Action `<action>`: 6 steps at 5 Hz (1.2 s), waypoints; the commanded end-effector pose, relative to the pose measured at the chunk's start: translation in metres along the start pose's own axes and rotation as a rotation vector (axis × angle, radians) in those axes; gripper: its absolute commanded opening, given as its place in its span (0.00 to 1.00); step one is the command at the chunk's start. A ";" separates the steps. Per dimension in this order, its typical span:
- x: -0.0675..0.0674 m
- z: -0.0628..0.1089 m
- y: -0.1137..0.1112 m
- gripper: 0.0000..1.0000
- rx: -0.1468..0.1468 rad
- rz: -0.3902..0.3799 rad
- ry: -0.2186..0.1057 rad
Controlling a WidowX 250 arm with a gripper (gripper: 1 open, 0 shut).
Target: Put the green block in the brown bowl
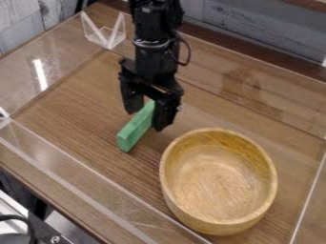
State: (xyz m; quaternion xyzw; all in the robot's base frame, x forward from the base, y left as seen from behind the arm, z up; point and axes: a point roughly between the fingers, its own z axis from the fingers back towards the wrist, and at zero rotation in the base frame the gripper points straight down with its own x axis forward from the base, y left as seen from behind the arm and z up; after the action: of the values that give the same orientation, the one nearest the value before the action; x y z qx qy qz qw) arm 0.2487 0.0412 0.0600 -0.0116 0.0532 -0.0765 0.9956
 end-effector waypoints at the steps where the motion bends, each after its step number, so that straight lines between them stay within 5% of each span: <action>1: 0.003 0.012 0.006 1.00 0.023 -0.015 -0.078; 6: 0.003 -0.008 0.014 1.00 0.008 -0.062 -0.102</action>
State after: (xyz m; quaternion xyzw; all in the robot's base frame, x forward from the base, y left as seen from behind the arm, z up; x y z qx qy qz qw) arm 0.2485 0.0506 0.0445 -0.0180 0.0181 -0.1119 0.9934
